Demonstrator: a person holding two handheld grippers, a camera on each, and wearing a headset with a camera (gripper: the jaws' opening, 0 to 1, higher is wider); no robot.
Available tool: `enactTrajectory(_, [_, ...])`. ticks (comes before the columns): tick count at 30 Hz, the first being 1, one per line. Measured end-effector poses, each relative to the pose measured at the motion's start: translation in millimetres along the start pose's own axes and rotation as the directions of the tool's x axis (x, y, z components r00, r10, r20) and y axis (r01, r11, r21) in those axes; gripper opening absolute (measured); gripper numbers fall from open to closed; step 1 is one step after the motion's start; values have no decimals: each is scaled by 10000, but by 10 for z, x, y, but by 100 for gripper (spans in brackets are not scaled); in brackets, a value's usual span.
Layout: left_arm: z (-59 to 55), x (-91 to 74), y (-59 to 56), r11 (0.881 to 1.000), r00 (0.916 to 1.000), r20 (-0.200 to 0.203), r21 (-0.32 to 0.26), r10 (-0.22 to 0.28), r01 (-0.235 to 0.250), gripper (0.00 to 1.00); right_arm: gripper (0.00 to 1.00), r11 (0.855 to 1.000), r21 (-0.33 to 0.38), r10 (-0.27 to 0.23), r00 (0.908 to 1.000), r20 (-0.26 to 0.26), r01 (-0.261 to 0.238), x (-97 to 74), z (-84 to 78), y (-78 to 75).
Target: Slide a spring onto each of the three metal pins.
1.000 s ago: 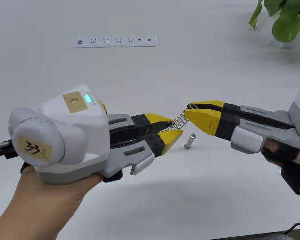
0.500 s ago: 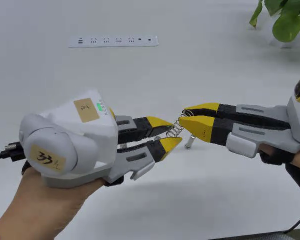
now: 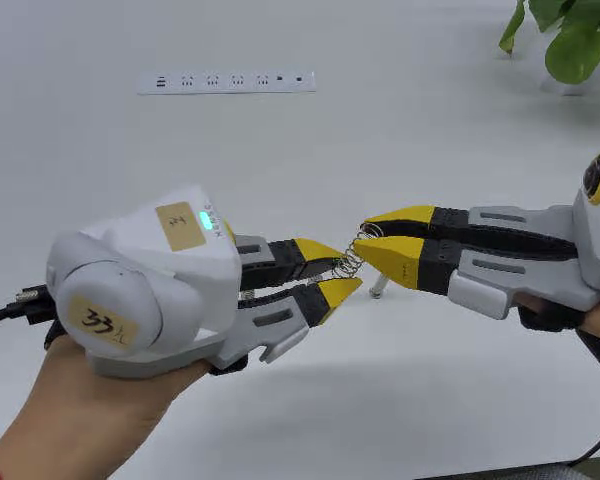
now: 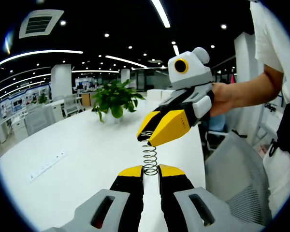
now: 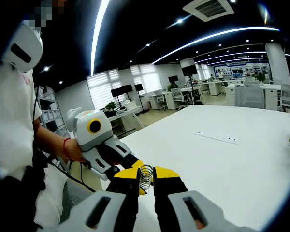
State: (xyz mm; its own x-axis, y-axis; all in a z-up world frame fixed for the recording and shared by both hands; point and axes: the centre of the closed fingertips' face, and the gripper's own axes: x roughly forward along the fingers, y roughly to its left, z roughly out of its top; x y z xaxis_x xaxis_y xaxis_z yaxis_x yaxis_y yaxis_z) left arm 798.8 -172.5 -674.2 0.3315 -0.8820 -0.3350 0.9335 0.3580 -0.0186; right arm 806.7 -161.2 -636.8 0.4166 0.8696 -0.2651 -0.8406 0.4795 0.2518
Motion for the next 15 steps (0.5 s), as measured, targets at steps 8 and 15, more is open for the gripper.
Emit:
enactTrajectory(8, [-9, -2, 4, 10000, 10000, -24, -32, -28, 28, 12, 11, 9994, -349, 13, 9999, -138, -18, 11, 10, 7])
enactTrajectory(15, [-17, -5, -1, 10000, 9999, -59, -13, -84, 84, 11, 12, 9982, -600, 45, 9995, -309, -64, 10, 1, 20])
